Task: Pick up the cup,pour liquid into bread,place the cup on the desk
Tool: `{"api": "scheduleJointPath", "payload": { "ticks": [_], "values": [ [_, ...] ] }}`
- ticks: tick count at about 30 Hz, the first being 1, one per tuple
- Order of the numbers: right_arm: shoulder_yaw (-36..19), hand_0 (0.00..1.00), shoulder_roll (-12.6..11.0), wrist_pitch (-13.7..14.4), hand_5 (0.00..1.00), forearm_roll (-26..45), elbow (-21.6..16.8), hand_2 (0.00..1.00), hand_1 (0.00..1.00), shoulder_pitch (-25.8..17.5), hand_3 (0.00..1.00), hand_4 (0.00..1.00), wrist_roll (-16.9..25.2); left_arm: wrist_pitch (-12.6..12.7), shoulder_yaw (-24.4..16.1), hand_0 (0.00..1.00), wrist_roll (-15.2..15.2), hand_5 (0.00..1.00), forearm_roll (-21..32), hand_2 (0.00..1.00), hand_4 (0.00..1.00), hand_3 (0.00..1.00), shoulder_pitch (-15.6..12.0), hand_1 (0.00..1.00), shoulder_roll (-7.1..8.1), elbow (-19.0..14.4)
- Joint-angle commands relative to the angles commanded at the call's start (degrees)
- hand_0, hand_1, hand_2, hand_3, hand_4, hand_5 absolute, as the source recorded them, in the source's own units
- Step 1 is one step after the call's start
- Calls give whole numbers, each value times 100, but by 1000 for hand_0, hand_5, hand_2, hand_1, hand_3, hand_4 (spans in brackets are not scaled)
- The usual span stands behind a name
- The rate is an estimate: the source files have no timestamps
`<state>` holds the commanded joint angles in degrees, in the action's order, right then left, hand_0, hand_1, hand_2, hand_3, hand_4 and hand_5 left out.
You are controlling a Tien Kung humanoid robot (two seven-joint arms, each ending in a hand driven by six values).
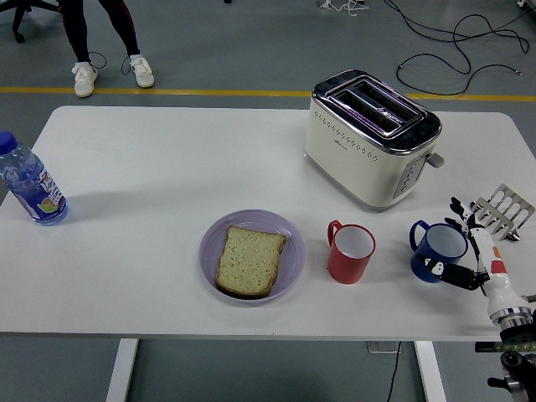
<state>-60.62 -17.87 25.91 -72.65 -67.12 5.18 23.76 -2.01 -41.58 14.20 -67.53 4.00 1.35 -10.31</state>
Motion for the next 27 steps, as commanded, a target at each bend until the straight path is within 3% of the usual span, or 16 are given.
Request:
{"api": "scheduleJointPath", "payload": {
  "ticks": [11, 15, 19, 20, 23, 27],
  "values": [
    [-620, 926, -141, 305, 2, -225, -1496, 978, 856, -310, 998, 953, -105, 1, 31, 657, 4, 929, -22, 713, 340, 607, 69, 693, 16, 0],
    [-758, 886, -122, 435, 35, 129, -1997, 927, 820, -381, 959, 902, -34, -2, -9, 657, 15, 928, -68, 713, 339, 606, 69, 693, 9, 0],
    [-1113, 886, -39, 353, 35, 1083, -2592, 927, 820, -465, 959, 902, 4, -1, 7, 657, 11, 928, -76, 713, 339, 606, 82, 693, 10, 0],
    [-1214, 687, -23, 308, 67, 1288, -2715, 682, 637, -490, 629, 661, -43, 1, 31, 656, 7, 926, -51, 713, 339, 606, 86, 693, 13, 0],
    [-1623, 687, 32, 147, 67, 1995, -3093, 682, 637, -550, 629, 661, -233, 3, 19, 656, 7, 926, -51, 713, 339, 606, 89, 693, 17, 0],
    [-2294, 640, 122, -319, 28, 2964, -3239, 626, 587, -519, 586, 603, -916, -5, -1, 657, 6, 924, -62, 714, 339, 606, 76, 693, 22, 0]
  ]
}}
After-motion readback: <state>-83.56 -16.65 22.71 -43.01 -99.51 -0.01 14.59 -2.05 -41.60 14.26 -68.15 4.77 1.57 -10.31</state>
